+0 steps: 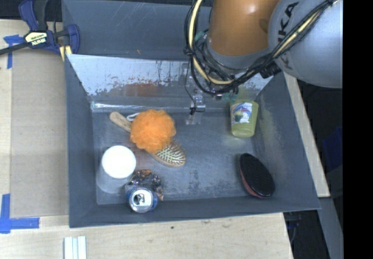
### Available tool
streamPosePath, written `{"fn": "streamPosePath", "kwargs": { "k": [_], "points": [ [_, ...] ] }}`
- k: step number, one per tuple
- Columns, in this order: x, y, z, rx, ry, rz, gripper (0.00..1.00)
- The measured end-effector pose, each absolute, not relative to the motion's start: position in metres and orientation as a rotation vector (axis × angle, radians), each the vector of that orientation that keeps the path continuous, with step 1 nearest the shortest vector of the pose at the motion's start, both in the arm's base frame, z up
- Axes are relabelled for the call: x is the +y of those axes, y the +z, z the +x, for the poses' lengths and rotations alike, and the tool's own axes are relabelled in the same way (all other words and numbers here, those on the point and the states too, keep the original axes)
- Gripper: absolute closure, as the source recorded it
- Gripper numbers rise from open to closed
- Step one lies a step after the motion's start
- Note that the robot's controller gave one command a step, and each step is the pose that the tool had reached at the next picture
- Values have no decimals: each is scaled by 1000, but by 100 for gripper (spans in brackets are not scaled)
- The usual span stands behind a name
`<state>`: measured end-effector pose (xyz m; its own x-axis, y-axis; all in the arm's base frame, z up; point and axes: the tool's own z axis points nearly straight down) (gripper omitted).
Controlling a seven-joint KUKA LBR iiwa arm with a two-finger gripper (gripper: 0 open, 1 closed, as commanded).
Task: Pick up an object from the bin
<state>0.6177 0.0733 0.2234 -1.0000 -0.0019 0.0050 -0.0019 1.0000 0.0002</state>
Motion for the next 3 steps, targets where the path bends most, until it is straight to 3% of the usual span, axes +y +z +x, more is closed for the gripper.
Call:
{"fn": "streamPosePath", "kwargs": {
  "k": [1,2,3],
  "points": [
    [117,141,543,-3117,-3,333,0],
    [136,117,582,-3126,-5,304,0],
    [145,79,591,-3131,-5,260,0]
  ]
}}
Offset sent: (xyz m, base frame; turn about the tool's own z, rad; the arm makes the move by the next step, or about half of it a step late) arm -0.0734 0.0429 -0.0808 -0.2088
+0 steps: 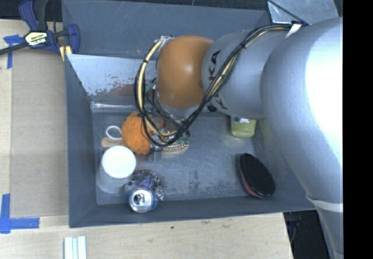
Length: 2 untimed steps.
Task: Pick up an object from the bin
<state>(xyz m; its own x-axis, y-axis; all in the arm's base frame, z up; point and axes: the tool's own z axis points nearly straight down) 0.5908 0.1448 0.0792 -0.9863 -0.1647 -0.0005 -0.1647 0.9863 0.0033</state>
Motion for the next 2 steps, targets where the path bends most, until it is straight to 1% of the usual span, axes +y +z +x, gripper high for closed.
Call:
{"fn": "streamPosePath", "kwargs": {
  "k": [1,2],
  "points": [
    [178,71,621,3132,8,-171,0],
    [177,71,621,3134,8,-168,100]
  ]
}}
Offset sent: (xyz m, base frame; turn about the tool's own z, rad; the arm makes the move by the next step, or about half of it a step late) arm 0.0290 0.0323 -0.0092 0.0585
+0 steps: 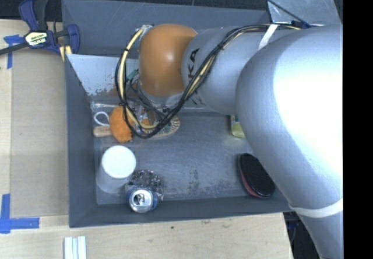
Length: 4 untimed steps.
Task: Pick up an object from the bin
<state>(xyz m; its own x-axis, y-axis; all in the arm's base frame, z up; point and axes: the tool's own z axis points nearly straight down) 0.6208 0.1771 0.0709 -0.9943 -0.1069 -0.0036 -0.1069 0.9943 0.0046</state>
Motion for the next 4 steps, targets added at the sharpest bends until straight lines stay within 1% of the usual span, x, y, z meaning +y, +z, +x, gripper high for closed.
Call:
{"fn": "streamPosePath", "kwargs": {
  "k": [4],
  "points": [
    [177,71,621,3134,8,-166,100]
  ]
}}
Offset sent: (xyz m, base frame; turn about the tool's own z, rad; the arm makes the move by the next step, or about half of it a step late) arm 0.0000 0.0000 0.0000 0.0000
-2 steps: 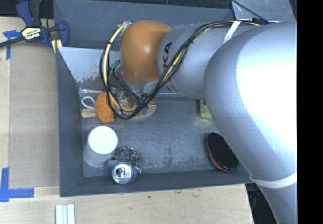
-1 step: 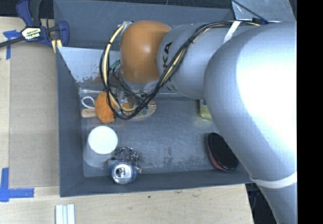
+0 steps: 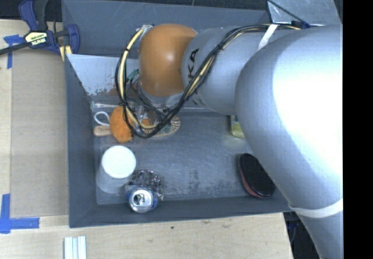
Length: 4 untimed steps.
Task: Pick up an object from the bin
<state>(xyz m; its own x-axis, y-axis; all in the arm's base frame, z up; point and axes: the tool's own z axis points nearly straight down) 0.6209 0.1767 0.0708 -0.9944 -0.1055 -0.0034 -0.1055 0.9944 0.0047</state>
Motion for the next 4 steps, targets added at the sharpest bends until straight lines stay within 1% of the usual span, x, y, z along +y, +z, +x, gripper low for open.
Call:
{"fn": "streamPosePath", "kwargs": {
  "k": [1,2,3,4],
  "points": [
    [176,72,622,3132,7,-165,0],
    [176,101,592,3087,7,-525,0],
    [175,101,592,3089,7,-521,100],
    [175,101,592,3089,7,-520,100]
  ]
}}
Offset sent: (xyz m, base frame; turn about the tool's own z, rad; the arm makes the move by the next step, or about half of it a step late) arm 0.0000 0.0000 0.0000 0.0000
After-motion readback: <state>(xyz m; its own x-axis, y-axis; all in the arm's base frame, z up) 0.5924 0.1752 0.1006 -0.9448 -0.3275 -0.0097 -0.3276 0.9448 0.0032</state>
